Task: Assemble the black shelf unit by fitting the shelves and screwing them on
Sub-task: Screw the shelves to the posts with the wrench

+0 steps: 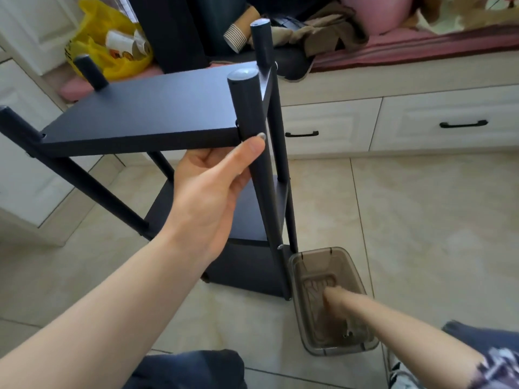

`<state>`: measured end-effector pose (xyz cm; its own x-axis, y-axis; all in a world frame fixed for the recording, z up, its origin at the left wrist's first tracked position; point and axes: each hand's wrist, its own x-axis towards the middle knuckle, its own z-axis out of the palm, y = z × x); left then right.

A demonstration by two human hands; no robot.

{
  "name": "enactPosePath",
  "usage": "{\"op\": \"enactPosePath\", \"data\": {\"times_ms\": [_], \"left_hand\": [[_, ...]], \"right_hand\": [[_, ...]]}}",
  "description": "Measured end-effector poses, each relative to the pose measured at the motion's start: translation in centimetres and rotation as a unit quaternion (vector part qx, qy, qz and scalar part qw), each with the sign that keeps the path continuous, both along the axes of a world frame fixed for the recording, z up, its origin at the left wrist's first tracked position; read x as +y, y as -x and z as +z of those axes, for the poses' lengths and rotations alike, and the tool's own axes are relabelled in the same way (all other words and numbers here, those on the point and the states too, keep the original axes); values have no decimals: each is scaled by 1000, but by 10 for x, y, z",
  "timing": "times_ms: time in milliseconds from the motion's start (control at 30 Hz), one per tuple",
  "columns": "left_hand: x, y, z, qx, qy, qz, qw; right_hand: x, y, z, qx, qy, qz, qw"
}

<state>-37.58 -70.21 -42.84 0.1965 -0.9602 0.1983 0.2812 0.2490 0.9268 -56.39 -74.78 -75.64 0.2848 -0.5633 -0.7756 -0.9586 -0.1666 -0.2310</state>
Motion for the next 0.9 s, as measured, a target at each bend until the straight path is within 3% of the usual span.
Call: {"op": "enactPosePath", "data": {"times_ms": [133,400,900], "left_hand": [[-2,-1,-2,-9,-2,2,1000],[-1,-1,0,-14,-10,5,1000],[-3,-1,-1,-9,-18,4,1000]], "right_hand": [[19,10,-35,22,16,130,991],[18,12,-49,53,45,255,965],[16,13,-55,55,71,303,949]]}}
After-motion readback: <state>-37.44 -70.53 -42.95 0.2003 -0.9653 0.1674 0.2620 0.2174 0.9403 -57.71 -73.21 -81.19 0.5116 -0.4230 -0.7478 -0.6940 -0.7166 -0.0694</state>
